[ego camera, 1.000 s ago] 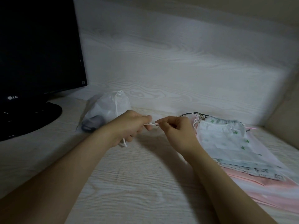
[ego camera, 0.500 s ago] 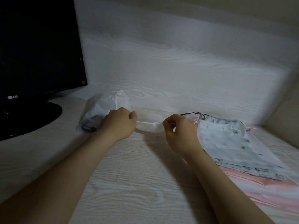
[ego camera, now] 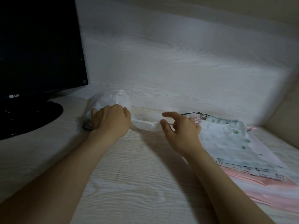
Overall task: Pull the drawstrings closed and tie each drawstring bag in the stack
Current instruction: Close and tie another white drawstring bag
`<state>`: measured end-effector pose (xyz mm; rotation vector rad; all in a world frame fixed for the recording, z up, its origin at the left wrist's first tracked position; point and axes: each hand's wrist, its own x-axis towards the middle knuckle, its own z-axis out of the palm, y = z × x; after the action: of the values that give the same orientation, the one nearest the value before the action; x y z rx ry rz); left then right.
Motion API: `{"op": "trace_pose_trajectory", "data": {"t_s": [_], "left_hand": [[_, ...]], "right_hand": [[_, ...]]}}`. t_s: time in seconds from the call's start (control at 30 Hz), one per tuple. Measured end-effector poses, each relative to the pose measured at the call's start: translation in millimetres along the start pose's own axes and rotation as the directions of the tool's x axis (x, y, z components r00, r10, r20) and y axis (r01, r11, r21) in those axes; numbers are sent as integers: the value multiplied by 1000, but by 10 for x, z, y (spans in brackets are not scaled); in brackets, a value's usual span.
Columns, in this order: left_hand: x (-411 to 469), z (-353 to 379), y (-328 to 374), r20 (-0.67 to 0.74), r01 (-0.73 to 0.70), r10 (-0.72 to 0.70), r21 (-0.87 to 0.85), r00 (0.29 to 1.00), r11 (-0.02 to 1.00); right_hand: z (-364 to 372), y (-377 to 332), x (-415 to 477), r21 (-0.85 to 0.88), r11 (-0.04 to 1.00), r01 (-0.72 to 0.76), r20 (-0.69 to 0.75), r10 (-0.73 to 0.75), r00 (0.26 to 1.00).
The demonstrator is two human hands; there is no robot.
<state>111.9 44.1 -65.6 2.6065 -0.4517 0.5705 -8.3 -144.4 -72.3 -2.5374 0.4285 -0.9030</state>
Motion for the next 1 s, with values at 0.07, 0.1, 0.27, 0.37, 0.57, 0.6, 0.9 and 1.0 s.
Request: {"op": "trace_pose_trajectory", "data": {"t_s": [0.07, 0.1, 0.27, 0.37, 0.57, 0.6, 0.9, 1.0], "left_hand": [[-14, 1, 13, 18, -25, 25, 27, 1000, 999], [-24, 1, 27, 27, -34, 33, 36, 999, 999], [-90, -38, 104, 86, -91, 92, -15, 992, 996], [-131, -42, 161, 145, -188, 205, -125, 968, 974], [-244, -21, 249, 325, -192, 295, -314, 898, 930], [-253, -7, 250, 309, -210, 310, -315, 899, 925], [-185, 62, 209, 264, -217, 361, -450, 894, 866], [-166, 71, 224, 246, -165, 311, -476, 918, 864]], "right_hand": [[-10, 14, 3, -18, 1000, 15, 39, -15, 999], [-7, 27, 4, -43, 999, 22, 64, -20, 998], [95, 105, -8, -170, 981, 92, 162, -64, 985], [151, 136, 1, -175, 979, 106, 165, -77, 983], [142, 86, -28, -160, 985, 71, 204, -38, 978], [154, 80, -27, -147, 987, 69, 201, -39, 979], [165, 78, -15, 39, 991, 127, 194, -132, 972], [167, 90, 6, 91, 980, 177, 159, -190, 969]]}}
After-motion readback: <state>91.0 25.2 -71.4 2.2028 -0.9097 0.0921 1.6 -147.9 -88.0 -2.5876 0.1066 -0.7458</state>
